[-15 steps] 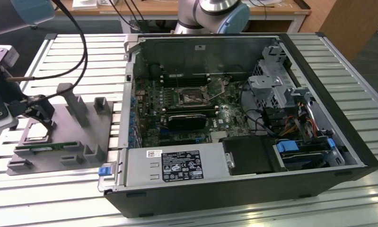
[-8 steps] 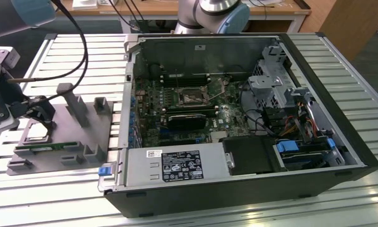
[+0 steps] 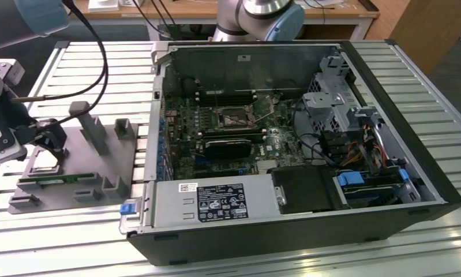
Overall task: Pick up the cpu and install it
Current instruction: 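Pick up the cpu and move it towards the insertion slot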
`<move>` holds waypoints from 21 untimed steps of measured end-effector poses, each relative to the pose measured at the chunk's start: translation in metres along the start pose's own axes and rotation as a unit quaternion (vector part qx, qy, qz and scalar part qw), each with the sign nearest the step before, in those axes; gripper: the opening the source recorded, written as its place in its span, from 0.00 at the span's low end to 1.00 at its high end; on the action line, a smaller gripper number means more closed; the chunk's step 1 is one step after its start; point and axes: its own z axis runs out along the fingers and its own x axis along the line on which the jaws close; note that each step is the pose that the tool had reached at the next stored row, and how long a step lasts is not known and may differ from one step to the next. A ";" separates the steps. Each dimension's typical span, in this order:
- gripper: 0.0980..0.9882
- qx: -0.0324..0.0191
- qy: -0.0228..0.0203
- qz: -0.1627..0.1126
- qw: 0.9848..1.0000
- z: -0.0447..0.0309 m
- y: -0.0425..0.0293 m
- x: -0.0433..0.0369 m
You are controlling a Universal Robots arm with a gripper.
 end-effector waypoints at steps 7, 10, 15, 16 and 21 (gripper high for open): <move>0.63 0.000 0.000 -0.004 1.000 0.0065 -0.0005 -0.0001; 0.63 0.000 0.001 -0.007 1.000 0.0087 -0.0007 0.0001; 0.63 0.000 0.001 -0.009 1.000 0.0148 0.0008 0.0026; 0.63 0.000 0.000 -0.009 1.000 0.0158 0.0009 0.0027; 0.63 0.000 0.000 -0.009 1.000 0.0194 0.0012 0.0035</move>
